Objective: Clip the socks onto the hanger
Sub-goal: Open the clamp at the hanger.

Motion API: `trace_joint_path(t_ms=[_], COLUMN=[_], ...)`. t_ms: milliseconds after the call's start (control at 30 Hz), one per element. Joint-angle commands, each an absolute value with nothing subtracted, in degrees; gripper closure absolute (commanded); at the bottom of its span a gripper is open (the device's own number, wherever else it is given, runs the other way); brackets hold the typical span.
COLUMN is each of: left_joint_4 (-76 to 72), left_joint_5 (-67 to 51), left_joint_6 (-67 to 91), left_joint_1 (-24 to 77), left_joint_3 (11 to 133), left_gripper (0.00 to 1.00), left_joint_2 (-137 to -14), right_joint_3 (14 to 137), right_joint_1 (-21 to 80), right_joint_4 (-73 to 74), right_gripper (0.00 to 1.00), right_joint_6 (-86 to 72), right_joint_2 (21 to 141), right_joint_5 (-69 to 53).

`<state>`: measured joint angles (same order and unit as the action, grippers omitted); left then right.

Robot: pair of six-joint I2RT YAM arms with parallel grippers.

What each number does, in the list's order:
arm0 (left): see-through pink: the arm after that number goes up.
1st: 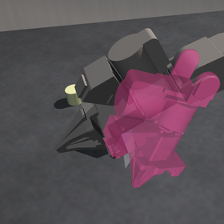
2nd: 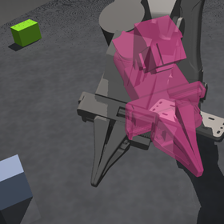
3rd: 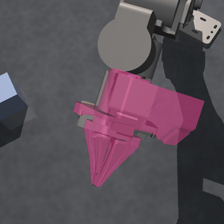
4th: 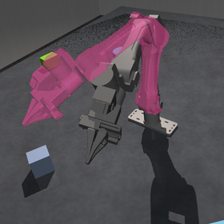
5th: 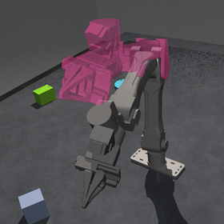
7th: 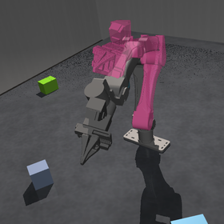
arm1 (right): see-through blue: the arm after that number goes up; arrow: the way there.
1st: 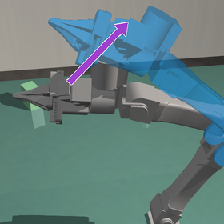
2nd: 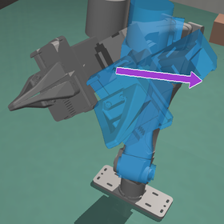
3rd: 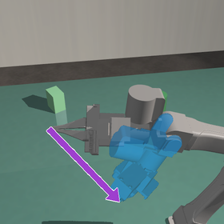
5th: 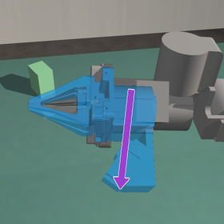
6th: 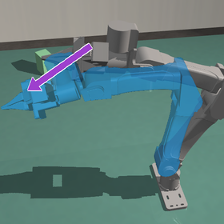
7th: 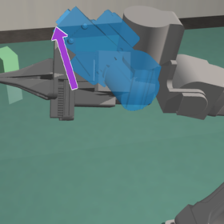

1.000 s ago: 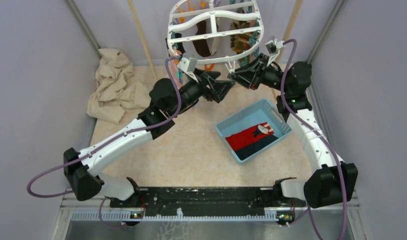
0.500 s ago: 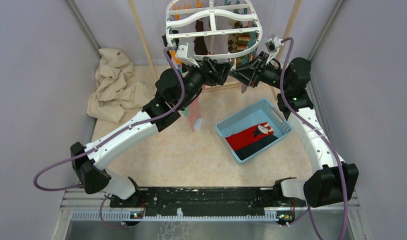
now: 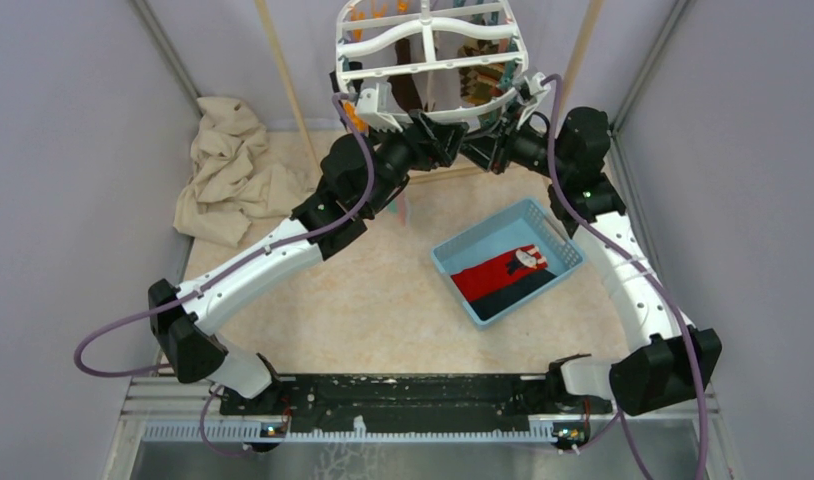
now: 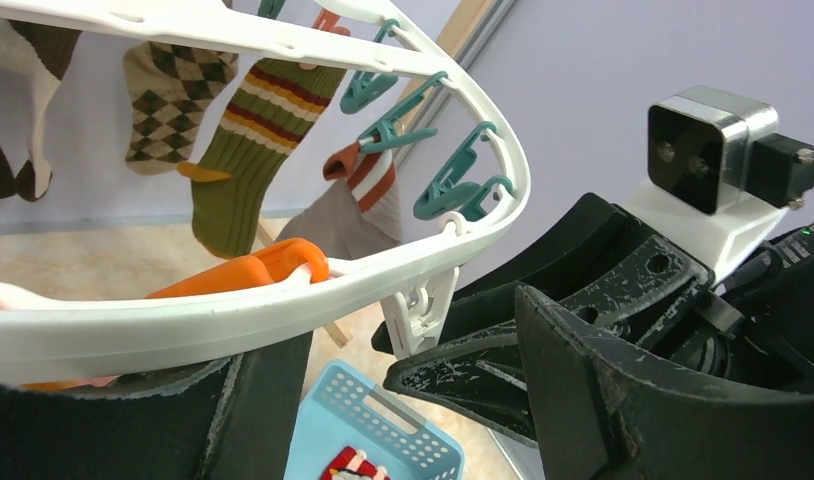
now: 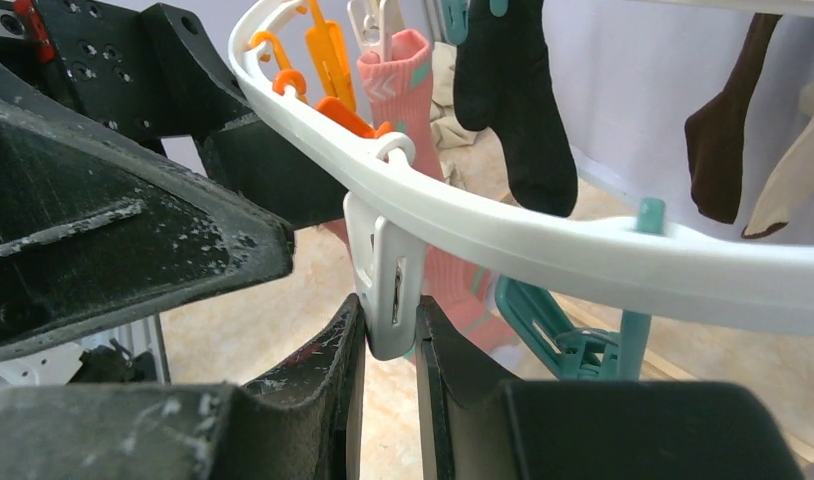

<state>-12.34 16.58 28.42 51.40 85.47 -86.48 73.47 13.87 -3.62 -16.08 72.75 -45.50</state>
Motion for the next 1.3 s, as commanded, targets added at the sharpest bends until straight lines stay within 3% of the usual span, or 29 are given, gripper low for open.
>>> trace_joint_path(t_ms=[0,333,1267], left_joint_4=[-12.1,-10.5,-9.0], left_joint_5=[19.2,22.5,20.6], left_joint_6=[30.7,36.0,37.9], left_joint_1=[51.6,51.6,52.2], left_joint_3=[87.4,84.7,90.9], left_gripper=[0.22,0.26,0.32], left_joint_2=[-87.0,-84.1,-90.4], right_joint_3=[78.3,78.8,78.1], right_joint_1=[16.2,17.8,21.8], right_joint_4=[-0.1,3.9,12.1], right_gripper=[1.0,1.0,1.0], right_joint_6=[-10.3,-7.9,2.0], right_joint_2=[72.3,71.2,66.5], right_joint_5=[-39.6,-34.2,-21.5])
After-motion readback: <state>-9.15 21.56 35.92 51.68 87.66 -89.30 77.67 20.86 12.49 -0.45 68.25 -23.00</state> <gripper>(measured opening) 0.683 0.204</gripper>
